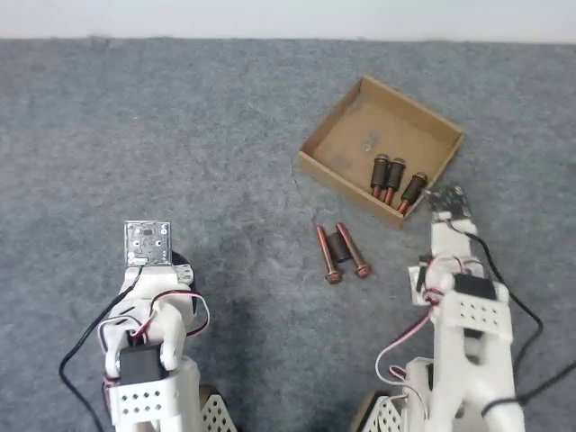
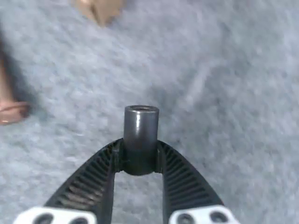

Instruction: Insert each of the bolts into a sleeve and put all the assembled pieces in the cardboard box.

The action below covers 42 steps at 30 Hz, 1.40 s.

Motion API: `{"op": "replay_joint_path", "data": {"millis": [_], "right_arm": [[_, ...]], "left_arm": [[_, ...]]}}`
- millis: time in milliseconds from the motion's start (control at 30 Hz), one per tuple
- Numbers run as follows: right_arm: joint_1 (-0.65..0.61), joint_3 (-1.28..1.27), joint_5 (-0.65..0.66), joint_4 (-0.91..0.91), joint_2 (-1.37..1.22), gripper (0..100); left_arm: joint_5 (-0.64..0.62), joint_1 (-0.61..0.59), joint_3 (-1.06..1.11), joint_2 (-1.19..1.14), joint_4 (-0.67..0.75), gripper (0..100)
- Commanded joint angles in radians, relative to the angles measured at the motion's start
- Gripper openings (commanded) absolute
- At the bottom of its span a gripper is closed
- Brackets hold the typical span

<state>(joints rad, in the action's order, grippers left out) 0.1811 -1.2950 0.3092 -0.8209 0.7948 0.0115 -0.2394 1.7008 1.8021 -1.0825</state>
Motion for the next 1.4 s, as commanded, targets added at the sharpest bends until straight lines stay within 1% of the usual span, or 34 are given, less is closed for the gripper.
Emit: {"op": "replay_joint_path", "data": {"millis": [0, 167, 367, 400, 533, 633, 767, 900, 1033, 1200, 1367], "right_arm": [[0.093, -0.025, -0.005, -0.007, 0.084, 0.6], [0.173, -0.074, -0.003, -0.007, 0.147, 0.6], [0.194, -0.091, -0.002, -0.007, 0.183, 0.6], [0.194, -0.091, 0.008, -0.007, 0.183, 0.6], [0.194, -0.091, 0.032, -0.007, 0.182, 0.6], [0.194, -0.091, 0.032, -0.007, 0.182, 0.6], [0.191, -0.092, 0.035, -0.007, 0.182, 0.6], [0.191, -0.092, 0.037, -0.007, 0.182, 0.6], [0.191, -0.092, 0.037, -0.005, 0.182, 0.6], [0.189, -0.092, 0.037, -0.002, 0.182, 0.6], [0.188, -0.104, 0.038, 0.005, 0.186, 0.6]], "left_arm": [[0.014, -0.008, -0.016, 0.018, -0.002, 1], [0.014, -0.008, -0.016, 0.018, -0.003, 1], [0.012, -0.011, -0.024, 0.018, 0.003, 1], [0.012, -0.029, -0.035, 0.018, 0.003, 1], [0.012, -0.126, -0.142, 0.017, 0.009, 1], [0.012, -0.124, -0.257, 0.002, -0.043, 1], [0.011, -0.078, -0.444, -0.164, -0.086, 1], [0.006, -0.048, -0.633, -0.427, -0.103, 1], [0.005, 0.014, -0.763, -0.675, -0.103, 1], [0.005, 0.132, -0.866, -0.925, -0.104, 1], [0.005, 0.311, -0.957, -1.122, -0.101, 1]]}}
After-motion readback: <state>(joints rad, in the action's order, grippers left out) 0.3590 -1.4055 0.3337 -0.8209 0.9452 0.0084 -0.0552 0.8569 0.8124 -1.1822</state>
